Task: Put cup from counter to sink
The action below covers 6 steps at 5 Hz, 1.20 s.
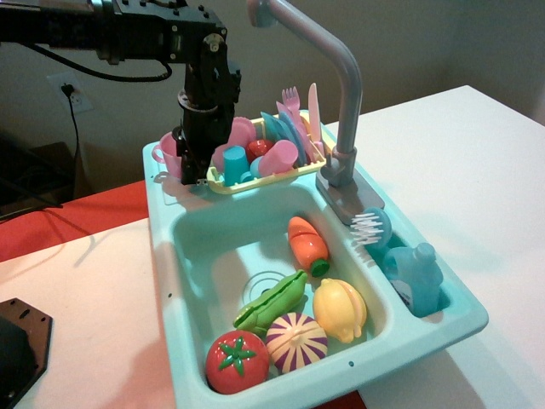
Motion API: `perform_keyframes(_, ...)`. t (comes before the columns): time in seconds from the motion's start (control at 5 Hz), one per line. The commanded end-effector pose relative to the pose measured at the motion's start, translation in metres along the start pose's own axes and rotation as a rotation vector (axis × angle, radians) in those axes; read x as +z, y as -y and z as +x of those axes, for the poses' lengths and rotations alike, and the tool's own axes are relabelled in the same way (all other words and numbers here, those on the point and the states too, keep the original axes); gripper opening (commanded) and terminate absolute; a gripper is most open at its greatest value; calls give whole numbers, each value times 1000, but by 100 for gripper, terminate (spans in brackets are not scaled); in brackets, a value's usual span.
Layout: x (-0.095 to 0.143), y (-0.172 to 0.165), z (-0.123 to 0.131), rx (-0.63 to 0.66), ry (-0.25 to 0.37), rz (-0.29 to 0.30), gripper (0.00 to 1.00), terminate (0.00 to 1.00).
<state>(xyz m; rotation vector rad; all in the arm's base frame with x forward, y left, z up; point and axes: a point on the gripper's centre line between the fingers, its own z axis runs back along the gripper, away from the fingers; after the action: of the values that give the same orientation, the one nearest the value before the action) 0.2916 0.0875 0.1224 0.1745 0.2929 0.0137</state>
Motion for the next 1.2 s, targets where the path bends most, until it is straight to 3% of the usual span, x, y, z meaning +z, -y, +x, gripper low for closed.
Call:
perform_keyframes(0.0, 17, -4, -7, 31, 64, 13, 0, 0)
perform_keyframes(0.2, 20, -2, -8, 28, 73, 10, 0, 0)
perform_keyframes(0.8, 88, 33, 2, -35, 199, -34, 0, 0)
perform_keyframes(1.0, 92, 55, 7, -81, 195, -57, 0, 0)
